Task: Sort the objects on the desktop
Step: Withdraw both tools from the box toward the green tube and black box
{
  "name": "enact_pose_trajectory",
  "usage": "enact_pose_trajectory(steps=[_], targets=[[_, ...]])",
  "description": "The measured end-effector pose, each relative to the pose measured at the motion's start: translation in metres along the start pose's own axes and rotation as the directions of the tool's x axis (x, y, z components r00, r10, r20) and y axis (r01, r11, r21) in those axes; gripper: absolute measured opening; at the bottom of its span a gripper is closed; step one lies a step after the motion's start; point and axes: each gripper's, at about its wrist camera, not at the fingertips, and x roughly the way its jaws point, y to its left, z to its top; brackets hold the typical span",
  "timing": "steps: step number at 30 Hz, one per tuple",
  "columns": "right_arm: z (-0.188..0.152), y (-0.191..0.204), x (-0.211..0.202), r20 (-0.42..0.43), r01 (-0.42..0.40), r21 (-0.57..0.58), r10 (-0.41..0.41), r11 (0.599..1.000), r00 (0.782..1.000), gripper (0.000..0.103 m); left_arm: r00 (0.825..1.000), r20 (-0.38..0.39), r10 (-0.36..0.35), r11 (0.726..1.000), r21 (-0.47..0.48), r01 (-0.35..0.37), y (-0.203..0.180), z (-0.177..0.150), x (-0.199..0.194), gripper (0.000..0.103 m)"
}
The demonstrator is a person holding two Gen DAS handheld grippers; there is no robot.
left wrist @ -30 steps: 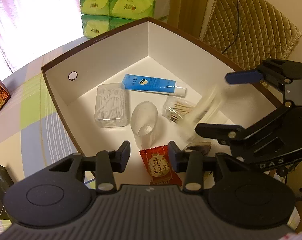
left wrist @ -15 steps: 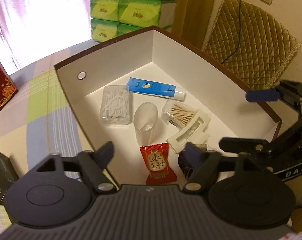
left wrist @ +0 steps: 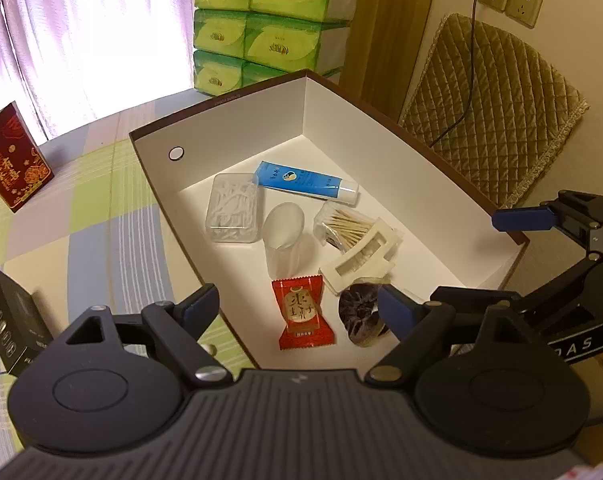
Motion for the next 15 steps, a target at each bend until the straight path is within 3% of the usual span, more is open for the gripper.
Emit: enact_pose_trajectory(steps=[15], targets=[[-0.014,0.022,-0.026,0.007,0.008,0.026,-0.008,1.000,1.000,0.101,1.000,0.010,0.016,0.999,-0.034,-0.016,0.004,-0.025,-0.028,0.085]])
